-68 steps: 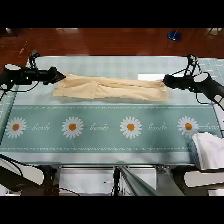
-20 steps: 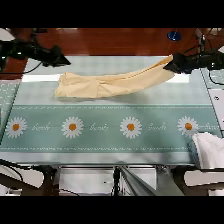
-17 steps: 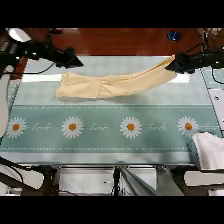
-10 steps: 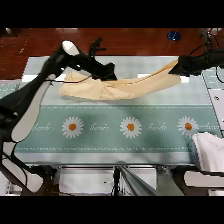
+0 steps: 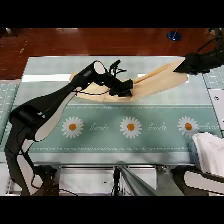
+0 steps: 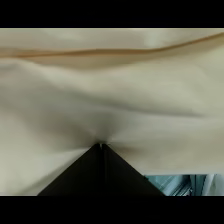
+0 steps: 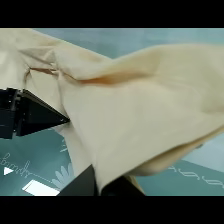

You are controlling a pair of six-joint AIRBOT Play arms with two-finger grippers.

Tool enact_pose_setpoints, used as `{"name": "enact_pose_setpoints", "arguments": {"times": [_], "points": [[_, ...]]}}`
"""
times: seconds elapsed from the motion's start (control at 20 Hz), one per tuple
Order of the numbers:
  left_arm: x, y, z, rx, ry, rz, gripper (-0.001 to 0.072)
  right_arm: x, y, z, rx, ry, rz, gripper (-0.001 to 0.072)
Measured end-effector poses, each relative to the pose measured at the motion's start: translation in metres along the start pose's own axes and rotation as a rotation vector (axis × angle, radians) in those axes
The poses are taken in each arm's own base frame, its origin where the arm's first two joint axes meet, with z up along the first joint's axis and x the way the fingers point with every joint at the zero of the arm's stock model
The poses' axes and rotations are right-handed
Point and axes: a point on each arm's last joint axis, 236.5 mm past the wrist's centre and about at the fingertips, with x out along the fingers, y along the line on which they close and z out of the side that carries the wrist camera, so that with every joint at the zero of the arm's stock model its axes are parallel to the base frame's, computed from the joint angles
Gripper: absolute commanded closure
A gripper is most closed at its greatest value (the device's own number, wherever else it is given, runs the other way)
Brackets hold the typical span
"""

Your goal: Fold the shirts.

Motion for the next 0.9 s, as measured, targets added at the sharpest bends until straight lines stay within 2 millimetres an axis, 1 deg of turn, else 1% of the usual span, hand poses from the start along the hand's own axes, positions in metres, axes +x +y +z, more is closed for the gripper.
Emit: {"name": "enact_pose_setpoints", "arguments": {"times": [0.15,0.25,0.35,0.4,0.45,0.5,0.55,0.6,0.65,0.7,0.75,0.8,0.85,0.9], "points": [[0.021,0.0,-0.007,-0.04,0.012,0.001,0.0674,-0.015,0.01,0.0,-0.024,-0.028,-0.004,0.0698],[0.031,-0.008,-0.004,-0.063,-0.015,-0.026,0.0674,-0.022,0.017,0.0,-0.037,-0.044,-0.003,0.0698],[0.035,-0.016,0.004,-0.074,-0.051,-0.058,0.0676,-0.026,0.019,0.0,-0.043,-0.053,-0.005,0.0698],[0.032,-0.022,0.008,-0.069,-0.067,-0.077,0.0676,-0.027,0.02,0.0,-0.046,-0.056,-0.005,0.0698],[0.024,-0.029,0.018,-0.055,-0.095,-0.097,0.0676,-0.028,0.02,0.0,-0.046,-0.058,-0.007,0.0698],[0.011,-0.033,0.028,-0.035,-0.124,-0.108,0.0677,-0.029,0.021,0.0,-0.045,-0.059,-0.009,0.0698],[-0.011,-0.039,0.043,-0.01,-0.166,-0.121,0.0676,-0.029,0.021,0.0,-0.042,-0.062,-0.008,0.0698],[-0.037,-0.043,0.057,0.015,-0.207,-0.128,0.0676,-0.03,0.022,0.0,-0.035,-0.065,-0.004,0.0698],[-0.072,-0.043,0.072,0.049,-0.253,-0.121,0.0676,-0.03,0.025,0.002,-0.031,-0.071,0.005,0.0698],[-0.109,-0.042,0.085,0.08,-0.299,-0.108,0.0676,-0.028,0.029,0.003,-0.028,-0.075,0.01,0.0698],[-0.154,-0.039,0.094,0.12,-0.347,-0.083,0.0676,-0.026,0.034,0.004,-0.031,-0.076,0.019,0.0699],[-0.197,-0.034,0.098,0.151,-0.385,-0.056,0.0675,-0.021,0.042,0.004,-0.036,-0.072,0.029,0.0698],[-0.243,-0.025,0.096,0.183,-0.419,-0.01,0.0675,-0.014,0.05,0.004,-0.039,-0.066,0.038,0.0698],[-0.285,-0.018,0.091,0.208,-0.451,0.031,0.0676,-0.006,0.06,0.004,-0.045,-0.058,0.048,0.0698]]}}
